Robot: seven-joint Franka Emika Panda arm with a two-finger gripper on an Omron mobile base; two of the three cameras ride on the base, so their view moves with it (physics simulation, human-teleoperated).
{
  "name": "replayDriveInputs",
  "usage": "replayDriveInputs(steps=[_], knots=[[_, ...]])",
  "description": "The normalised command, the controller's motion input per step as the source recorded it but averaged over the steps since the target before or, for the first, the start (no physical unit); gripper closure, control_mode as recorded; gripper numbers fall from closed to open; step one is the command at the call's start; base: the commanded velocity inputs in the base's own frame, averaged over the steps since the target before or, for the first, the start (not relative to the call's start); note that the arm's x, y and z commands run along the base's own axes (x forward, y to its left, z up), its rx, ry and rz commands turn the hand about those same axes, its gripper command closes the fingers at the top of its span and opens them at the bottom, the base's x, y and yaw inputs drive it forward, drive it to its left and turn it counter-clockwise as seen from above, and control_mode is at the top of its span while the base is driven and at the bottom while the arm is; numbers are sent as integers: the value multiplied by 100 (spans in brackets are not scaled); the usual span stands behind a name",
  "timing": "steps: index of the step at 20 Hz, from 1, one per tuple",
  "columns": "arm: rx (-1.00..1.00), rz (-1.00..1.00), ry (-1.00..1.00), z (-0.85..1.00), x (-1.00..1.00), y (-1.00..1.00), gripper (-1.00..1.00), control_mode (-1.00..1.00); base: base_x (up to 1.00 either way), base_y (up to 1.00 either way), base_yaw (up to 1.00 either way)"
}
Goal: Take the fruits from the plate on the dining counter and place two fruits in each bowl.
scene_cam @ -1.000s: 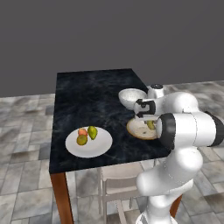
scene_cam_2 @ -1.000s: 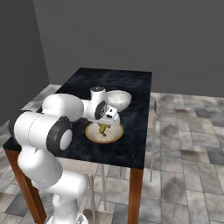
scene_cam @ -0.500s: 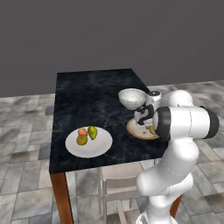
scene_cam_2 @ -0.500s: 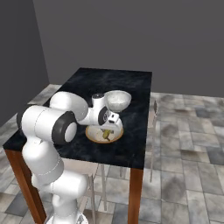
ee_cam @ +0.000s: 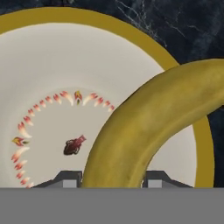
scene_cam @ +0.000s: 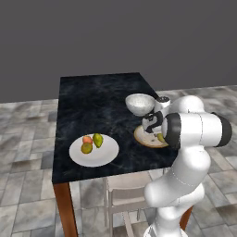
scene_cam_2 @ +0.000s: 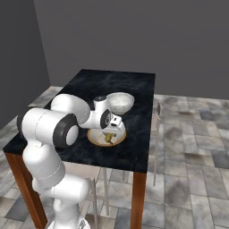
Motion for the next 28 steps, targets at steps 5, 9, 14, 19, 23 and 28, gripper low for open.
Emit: replayDriveInputs(steps=[5,9,14,19,23,28], knots=[[0,0,1,0,1,0,-100,-100,0,0,0],[-2,0,0,2,0,7,-100,-100,0,0,0],[-5,0,0,58,1,23,-100,-100,0,0,0],[3,0,-5,96,0,71,-100,-100,0,0,0],[16,1,-8,45,2,100,-100,-100,0,0,0],[12,10,-5,14,1,100,-100,-100,0,0,0]])
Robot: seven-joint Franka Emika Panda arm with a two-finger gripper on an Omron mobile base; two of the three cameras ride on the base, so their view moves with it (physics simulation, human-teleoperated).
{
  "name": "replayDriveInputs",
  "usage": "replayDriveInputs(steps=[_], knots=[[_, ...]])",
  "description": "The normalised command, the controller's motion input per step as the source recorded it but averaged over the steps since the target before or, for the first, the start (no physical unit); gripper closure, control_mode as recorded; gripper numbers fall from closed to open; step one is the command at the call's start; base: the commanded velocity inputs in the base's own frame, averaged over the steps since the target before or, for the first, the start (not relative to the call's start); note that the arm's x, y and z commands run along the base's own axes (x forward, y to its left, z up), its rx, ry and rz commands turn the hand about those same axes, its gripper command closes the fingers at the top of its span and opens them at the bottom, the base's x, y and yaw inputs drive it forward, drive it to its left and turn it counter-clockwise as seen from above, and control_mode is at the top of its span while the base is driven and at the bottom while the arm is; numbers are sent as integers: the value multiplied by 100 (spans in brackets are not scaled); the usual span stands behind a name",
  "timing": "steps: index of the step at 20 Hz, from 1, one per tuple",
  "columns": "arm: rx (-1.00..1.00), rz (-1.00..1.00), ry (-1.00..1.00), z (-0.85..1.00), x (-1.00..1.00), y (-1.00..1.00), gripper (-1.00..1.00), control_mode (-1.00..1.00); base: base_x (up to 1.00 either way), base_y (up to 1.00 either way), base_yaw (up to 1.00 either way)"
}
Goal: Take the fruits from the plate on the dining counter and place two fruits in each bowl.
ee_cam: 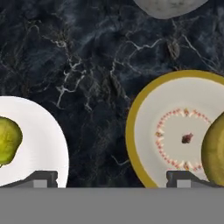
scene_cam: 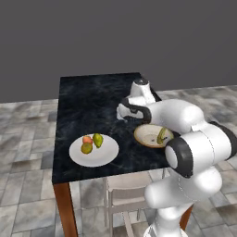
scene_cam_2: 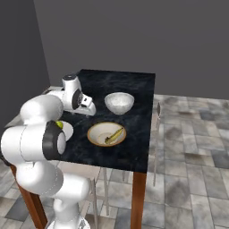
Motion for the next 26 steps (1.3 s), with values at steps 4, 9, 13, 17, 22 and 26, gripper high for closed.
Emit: replayDriveInputs(steps=[4,9,13,17,22,26], knots=[[0,21,0,0,-1,100,-100,-100,0,0,0],[-3,30,4,0,0,100,-100,-100,0,0,0],[-1,25,6,0,-17,100,-100,-100,0,0,0],[0,15,1,-19,-27,77,-100,-100,0,0,0],[0,10,15,-48,-1,44,-100,-100,0,0,0],[0,-1,11,-31,0,33,-100,-100,0,0,0]])
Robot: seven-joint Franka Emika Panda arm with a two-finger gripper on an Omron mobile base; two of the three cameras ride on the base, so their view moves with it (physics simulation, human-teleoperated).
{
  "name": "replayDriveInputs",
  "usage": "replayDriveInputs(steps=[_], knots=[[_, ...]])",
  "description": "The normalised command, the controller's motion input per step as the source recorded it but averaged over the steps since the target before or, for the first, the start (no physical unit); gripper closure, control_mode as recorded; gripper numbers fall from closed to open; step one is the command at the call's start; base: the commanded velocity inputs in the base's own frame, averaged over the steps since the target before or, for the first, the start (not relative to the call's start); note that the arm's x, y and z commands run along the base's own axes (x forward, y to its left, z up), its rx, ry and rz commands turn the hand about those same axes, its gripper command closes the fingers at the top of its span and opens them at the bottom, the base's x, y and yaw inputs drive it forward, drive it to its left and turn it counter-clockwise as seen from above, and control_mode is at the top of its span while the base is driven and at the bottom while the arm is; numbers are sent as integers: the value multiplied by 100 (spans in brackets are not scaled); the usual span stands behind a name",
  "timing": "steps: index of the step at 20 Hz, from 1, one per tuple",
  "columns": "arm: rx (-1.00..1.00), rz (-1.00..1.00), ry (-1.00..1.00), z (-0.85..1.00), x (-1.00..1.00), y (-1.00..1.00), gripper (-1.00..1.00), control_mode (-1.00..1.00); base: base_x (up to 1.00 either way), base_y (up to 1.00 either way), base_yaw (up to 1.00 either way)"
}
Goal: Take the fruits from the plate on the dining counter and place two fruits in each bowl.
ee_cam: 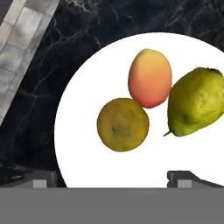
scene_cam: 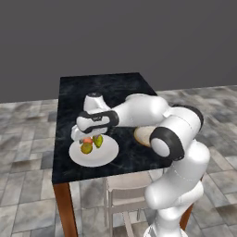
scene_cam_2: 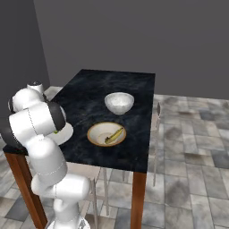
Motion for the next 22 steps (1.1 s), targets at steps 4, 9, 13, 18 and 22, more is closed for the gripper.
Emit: replayDriveInputs(steps=[4,9,13,18,22], knots=[[0,-5,1,-12,7,14,-100,-100,0,0,0],[-2,-18,0,-29,23,0,-100,-100,0,0,0],[-7,-20,0,-48,12,0,-100,-100,0,0,0],[0,-11,1,-18,0,3,-100,-100,0,0,0],[0,-10,5,-18,0,0,-100,-100,0,0,0]])
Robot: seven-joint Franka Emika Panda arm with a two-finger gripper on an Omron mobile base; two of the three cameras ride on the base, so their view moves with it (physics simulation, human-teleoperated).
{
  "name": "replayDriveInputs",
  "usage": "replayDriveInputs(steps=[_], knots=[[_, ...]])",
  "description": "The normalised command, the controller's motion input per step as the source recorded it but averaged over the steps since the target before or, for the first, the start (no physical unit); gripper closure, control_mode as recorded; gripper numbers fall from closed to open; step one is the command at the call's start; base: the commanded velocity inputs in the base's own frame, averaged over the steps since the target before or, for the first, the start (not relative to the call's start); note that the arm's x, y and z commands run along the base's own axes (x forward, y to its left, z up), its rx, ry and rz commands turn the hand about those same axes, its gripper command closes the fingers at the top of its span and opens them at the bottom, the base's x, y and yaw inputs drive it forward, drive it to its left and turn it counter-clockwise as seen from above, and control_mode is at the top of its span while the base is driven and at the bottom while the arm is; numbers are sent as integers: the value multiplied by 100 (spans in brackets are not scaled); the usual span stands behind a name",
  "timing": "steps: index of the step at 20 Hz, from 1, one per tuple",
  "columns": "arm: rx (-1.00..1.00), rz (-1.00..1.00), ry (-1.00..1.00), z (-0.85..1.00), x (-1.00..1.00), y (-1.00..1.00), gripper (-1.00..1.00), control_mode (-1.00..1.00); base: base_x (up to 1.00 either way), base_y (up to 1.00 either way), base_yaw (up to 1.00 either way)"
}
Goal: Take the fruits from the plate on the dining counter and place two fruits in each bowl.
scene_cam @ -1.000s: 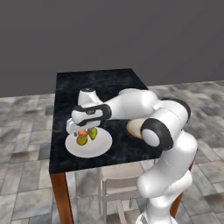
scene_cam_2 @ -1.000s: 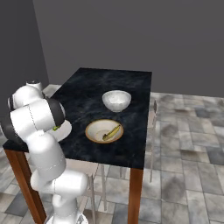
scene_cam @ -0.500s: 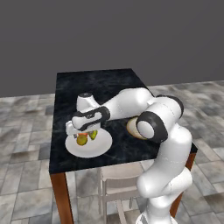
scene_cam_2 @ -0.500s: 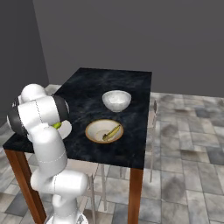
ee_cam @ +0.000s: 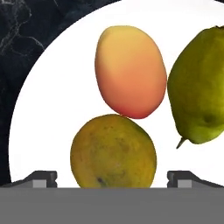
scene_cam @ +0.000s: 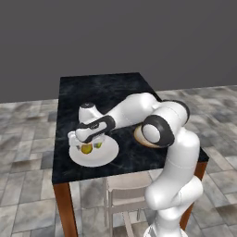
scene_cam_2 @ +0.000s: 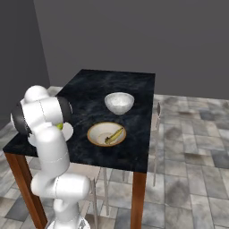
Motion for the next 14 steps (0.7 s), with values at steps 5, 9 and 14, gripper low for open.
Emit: replayDriveInputs(steps=[5,9,14], knots=[[0,-9,2,-25,1,0,-100,-100,0,0,0],[0,-6,0,-20,10,0,-100,-100,0,0,0],[0,0,0,0,0,0,-100,-100,0,0,0]])
